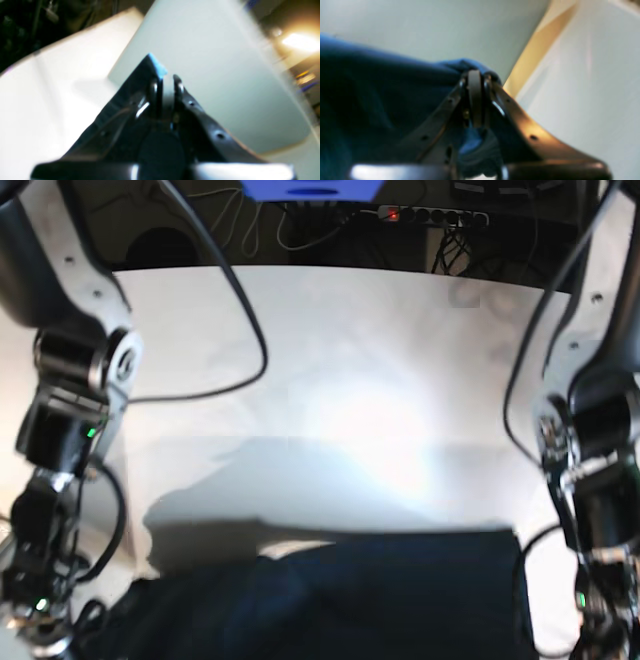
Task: Layout the t-shirt on the table in an organized manner, then fold the t-shirt properly
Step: 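Lift the shirt edge with both grippers and shake it out, then lay the shirt flat on the table with both grippers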
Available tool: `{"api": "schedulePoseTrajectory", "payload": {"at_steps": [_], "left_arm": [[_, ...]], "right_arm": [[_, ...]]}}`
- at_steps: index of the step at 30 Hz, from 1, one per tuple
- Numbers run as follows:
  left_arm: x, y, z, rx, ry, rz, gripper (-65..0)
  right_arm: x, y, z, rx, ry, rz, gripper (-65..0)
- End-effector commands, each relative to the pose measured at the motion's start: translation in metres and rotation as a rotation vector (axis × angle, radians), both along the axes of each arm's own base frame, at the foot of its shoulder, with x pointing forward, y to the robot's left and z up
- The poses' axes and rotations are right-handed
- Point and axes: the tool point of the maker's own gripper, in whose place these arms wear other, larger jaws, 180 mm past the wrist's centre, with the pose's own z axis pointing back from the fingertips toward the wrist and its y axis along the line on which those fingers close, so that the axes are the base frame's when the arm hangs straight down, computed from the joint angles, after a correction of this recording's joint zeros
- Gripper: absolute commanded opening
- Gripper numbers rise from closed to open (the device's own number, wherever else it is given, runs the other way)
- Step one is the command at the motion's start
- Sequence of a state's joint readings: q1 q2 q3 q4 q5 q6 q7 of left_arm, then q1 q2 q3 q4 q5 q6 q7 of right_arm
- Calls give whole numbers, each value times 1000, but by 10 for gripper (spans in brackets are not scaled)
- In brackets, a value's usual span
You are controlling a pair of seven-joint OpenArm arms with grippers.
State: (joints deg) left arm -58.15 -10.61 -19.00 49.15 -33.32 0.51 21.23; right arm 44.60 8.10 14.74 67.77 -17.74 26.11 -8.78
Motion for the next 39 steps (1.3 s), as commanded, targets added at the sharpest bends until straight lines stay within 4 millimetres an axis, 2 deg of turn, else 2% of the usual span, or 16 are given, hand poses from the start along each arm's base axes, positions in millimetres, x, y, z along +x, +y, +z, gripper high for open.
{"api": "schedulePoseTrajectory", "payload": {"at_steps": [1, 5, 7, 8, 11, 14, 16, 18, 20, 22, 24, 28, 32, 37, 39], "left_arm": [[1, 1, 52, 3, -102, 4, -649], [-6, -3, 99, 13, -183, -13, -649], [-9, -11, 107, 23, -204, -31, -649], [-11, -13, 109, 27, -212, -34, -649], [-19, -13, 80, 44, -184, -29, -649], [-30, -11, 36, 67, -129, -21, -649], [-43, -12, -3, 83, -77, -19, -649], [-65, -10, -39, 110, -36, -11, -649], [-91, -11, -85, 136, 34, -13, -649], [-116, -2, -129, 133, 113, 8, -649], [-141, 7, -166, 119, 185, 31, -649], [-186, 17, -226, 122, 323, 50, -649], [-229, 37, -269, 120, 438, 92, -649], [-276, 70, -296, 106, 525, 178, -649], [-294, 80, -306, 102, 559, 208, -649]], "right_arm": [[1, -5, 52, -4, -124, -9, -650], [-3, -8, 93, -14, -211, -20, -650], [-9, -8, 100, -25, -233, -24, -650], [-12, -9, 94, -30, -226, -29, -650], [-31, -15, 73, -35, -219, -52, -650], [-49, -9, 23, -33, -147, -49, -650], [-64, -1, -14, -26, -86, -44, -650], [-84, 7, -52, -23, -19, -37, -650], [-105, 15, -90, -11, 56, -29, -650], [-122, 25, -125, 14, 109, -10, -650], [-140, 33, -150, 34, 139, 10, -650], [-185, 39, -202, 46, 234, 33, -650], [-231, 41, -241, 41, 346, 37, -650], [-281, 43, -275, 37, 470, 41, -650], [-299, 45, -281, 32, 504, 53, -650]]}}
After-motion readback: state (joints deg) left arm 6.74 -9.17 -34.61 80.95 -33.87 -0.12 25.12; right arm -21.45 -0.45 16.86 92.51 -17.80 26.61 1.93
